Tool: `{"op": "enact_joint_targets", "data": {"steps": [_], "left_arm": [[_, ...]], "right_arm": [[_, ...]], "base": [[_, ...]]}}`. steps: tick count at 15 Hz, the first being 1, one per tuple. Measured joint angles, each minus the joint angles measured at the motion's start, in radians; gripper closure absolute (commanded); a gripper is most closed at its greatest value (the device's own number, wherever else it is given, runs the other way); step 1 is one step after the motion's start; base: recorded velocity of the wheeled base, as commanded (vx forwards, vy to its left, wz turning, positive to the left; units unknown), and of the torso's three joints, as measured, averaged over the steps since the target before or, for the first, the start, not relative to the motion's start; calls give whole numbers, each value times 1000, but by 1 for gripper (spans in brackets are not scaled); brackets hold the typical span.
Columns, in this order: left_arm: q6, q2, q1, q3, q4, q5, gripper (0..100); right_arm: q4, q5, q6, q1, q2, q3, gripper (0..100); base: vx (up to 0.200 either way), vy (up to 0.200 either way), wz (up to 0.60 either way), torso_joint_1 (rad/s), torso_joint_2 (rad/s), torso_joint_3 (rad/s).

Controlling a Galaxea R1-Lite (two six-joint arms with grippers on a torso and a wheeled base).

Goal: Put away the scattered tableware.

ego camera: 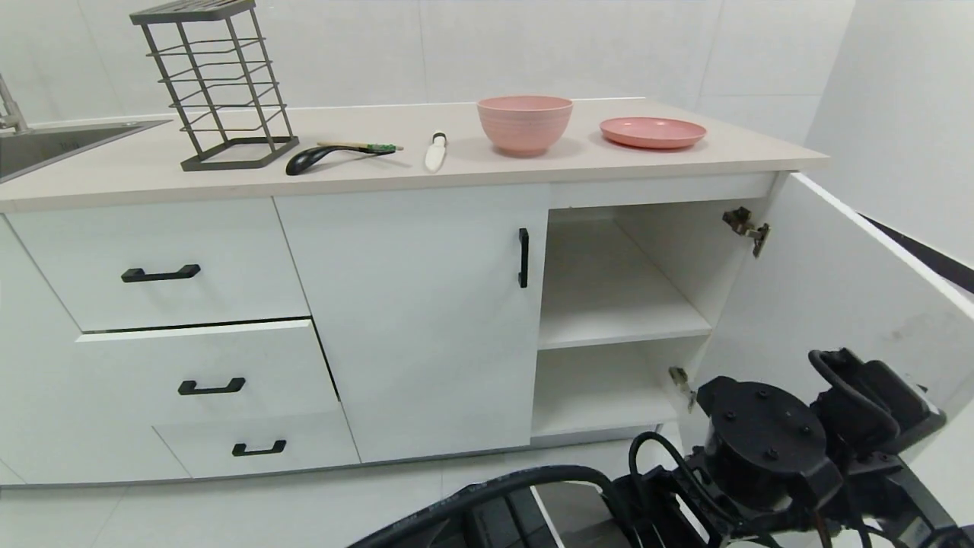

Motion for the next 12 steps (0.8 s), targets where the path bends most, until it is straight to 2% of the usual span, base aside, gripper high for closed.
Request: {"op": "enact_joint_targets", "data": {"steps": [3,4,6,8,10,12], "left_arm": [[-3,19,68,-18,-27,8,0],[-3,-1,103,9,-60,9,0],[-3,-70,166,163,-140,3,0],[-3,-180,227,436,-238,-17,0],[-3,-349,294,783,-362,-36,0],[0,-549,348,1085,-454,-46,0]], "right_arm": [[2,0,-3,1,-39,14,0],[2,0,-6,1,-46,37,0],[3,0,-13,7,-59,100,0],[7,-1,-22,24,-74,190,0],[24,-4,-31,36,-92,257,0],[71,-6,-31,37,-116,275,0]], "base": [[0,0,0,0,0,0],[0,0,0,0,0,0],[0,0,0,0,0,0],[0,0,0,0,0,0],[0,0,0,0,0,0],[0,0,0,0,0,0]]}}
